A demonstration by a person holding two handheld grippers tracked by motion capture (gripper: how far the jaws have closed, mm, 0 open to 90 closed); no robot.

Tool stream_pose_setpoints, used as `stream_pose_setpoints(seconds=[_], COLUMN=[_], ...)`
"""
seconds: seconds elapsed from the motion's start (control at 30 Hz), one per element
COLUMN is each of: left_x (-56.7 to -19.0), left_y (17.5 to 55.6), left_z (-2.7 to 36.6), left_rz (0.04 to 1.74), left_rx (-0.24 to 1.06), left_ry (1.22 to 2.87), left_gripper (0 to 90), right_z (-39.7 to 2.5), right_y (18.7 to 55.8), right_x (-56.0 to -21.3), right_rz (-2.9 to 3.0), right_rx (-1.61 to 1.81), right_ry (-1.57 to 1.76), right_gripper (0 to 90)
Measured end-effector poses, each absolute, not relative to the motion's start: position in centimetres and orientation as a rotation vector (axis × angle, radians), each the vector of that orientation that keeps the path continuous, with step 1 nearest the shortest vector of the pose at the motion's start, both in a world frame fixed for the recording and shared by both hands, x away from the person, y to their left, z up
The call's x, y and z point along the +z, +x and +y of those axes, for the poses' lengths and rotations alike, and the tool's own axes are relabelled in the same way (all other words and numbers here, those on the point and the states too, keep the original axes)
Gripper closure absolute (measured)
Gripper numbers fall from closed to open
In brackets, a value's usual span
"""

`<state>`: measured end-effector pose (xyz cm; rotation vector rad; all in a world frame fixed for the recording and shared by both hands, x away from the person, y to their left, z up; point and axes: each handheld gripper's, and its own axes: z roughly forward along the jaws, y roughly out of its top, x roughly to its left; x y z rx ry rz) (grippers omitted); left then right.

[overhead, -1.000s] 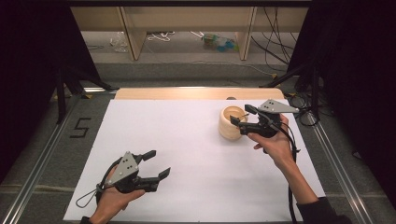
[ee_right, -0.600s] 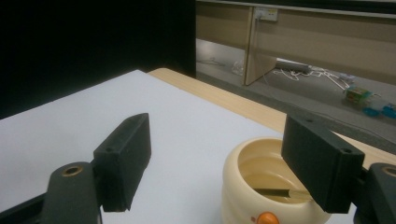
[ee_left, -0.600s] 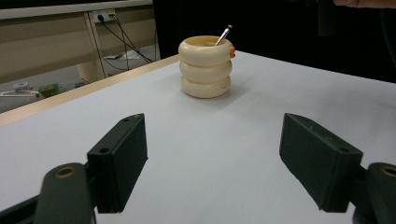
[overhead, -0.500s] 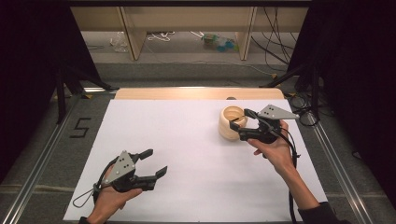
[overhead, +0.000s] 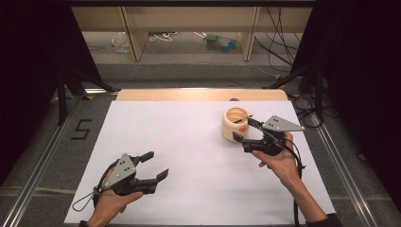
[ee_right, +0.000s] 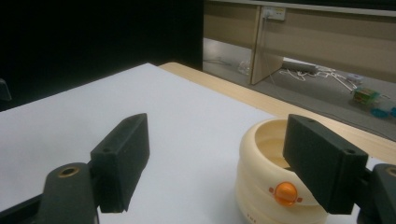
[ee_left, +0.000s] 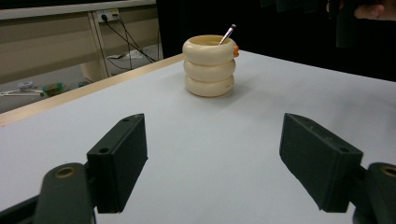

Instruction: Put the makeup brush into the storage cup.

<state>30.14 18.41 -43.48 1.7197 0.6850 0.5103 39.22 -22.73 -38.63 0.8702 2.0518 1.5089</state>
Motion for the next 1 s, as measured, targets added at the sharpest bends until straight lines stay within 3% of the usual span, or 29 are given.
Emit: stream_pose_setpoints(seconds=[0.2,1.0], left_x=[-43.5,-43.6], left_y=[30.2,30.1], left_z=[18.4,18.4], left_rz=[0.682,0.681], left_rx=[0.507,0.509], left_ry=[1.717,1.722], left_gripper=[22.7,22.7], right_z=[-23.1,-23.6], right_y=[38.5,36.2], right_x=[-39.2,-40.6], right_rz=[2.033,2.045], right_rx=[1.500,1.545], right_ry=[0.890,0.895], right_gripper=[17.2,16.7])
